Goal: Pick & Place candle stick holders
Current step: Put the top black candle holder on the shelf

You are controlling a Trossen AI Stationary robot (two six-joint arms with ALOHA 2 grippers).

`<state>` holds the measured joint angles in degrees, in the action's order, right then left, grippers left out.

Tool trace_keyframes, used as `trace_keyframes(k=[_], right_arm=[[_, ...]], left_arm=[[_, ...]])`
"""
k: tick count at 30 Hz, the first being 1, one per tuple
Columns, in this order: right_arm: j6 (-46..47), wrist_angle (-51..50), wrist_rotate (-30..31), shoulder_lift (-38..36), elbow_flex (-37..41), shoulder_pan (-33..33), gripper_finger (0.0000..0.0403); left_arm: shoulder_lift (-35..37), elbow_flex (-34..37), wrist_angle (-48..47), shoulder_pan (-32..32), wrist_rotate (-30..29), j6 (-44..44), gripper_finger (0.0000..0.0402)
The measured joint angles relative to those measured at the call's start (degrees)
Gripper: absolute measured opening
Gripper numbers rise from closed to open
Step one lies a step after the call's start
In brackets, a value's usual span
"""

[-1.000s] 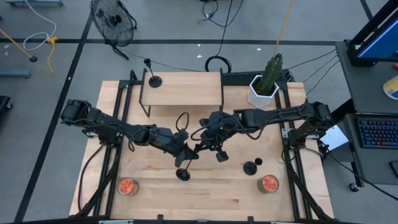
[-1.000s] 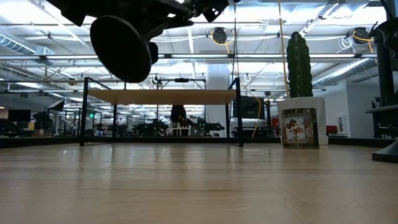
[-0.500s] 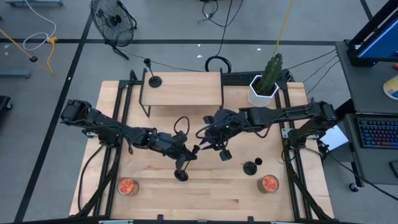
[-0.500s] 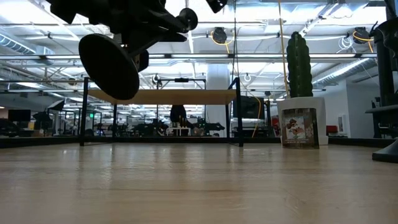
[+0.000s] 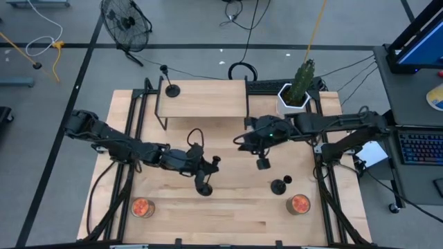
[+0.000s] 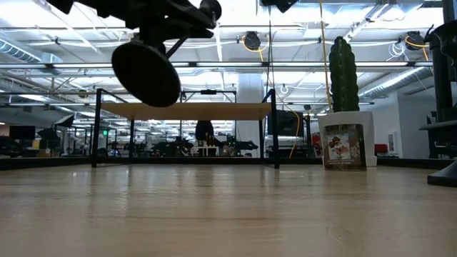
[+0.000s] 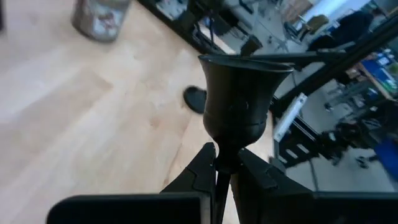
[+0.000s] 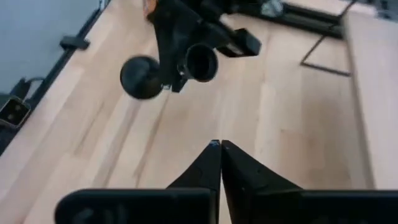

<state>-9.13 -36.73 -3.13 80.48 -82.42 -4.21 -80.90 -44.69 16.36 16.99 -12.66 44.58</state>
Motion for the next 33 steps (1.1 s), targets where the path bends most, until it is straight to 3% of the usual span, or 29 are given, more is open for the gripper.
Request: trace_keyframes(k=[5,14,25,33], right_arm=[[1.7,2.7,3.1,-5.4,5.9,0.0,0.0001],[6.1,10.4,3.1,-17.5,17.8,0.0,0.0],[8.9,15.8,3.1,-28.5,28.6,0.0,0.0],[7.6,16.5,3.1,-29.1,29.2,0.3,0.0]], left_arm=[[3.5,0.0,0.1,0.4,-6.1,-3.8,0.0027],[9.9,0.0,0.1,0.4,-17.0,-13.1,0.0027],[19.4,0.0,1.0,-2.1,-35.1,-28.4,0.0027],[21.9,0.0,6.9,-11.9,-36.2,-41.1,0.0027]])
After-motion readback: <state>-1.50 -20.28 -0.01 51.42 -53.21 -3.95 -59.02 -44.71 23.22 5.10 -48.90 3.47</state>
